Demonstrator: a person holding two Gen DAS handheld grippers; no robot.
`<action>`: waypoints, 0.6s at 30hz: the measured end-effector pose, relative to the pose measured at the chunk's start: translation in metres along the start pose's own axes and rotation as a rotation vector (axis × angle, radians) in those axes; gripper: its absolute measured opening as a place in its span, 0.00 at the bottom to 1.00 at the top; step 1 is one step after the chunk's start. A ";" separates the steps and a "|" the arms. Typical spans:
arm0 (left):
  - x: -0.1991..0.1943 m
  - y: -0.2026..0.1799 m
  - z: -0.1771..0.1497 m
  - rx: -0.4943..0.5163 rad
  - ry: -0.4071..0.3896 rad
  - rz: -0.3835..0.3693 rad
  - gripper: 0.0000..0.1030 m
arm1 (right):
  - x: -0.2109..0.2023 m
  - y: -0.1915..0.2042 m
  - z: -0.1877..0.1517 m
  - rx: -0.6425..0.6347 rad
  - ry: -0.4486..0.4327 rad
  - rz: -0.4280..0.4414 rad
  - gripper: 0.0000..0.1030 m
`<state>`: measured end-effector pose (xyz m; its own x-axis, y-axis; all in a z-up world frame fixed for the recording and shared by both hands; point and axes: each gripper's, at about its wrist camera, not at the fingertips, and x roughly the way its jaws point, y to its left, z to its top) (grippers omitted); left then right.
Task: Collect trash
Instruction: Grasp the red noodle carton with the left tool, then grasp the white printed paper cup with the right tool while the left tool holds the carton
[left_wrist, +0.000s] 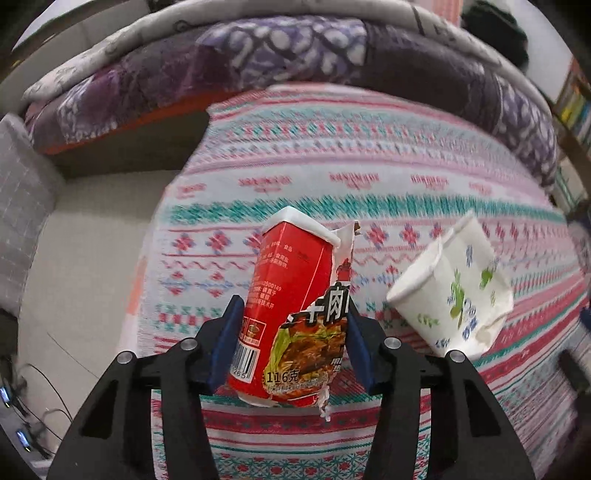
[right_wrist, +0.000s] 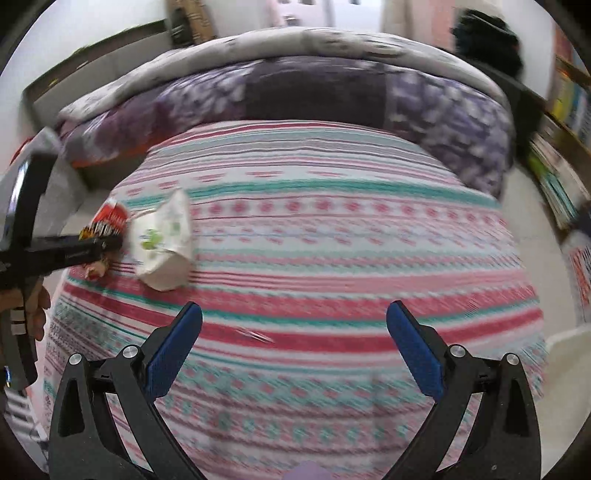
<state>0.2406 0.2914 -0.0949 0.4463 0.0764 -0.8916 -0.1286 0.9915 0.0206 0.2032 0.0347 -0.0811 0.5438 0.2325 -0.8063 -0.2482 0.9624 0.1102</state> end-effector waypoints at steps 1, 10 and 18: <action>-0.003 0.005 0.002 -0.019 -0.011 -0.006 0.50 | 0.006 0.012 0.005 -0.020 0.002 0.015 0.93; -0.038 0.037 0.008 -0.149 -0.109 -0.014 0.50 | 0.051 0.083 0.029 -0.106 0.056 0.056 0.93; -0.040 0.059 0.003 -0.214 -0.101 -0.015 0.50 | 0.078 0.113 0.033 -0.189 0.096 -0.004 0.93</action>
<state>0.2175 0.3469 -0.0568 0.5344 0.0822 -0.8412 -0.3011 0.9485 -0.0986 0.2441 0.1660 -0.1125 0.4688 0.2054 -0.8591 -0.3965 0.9180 0.0031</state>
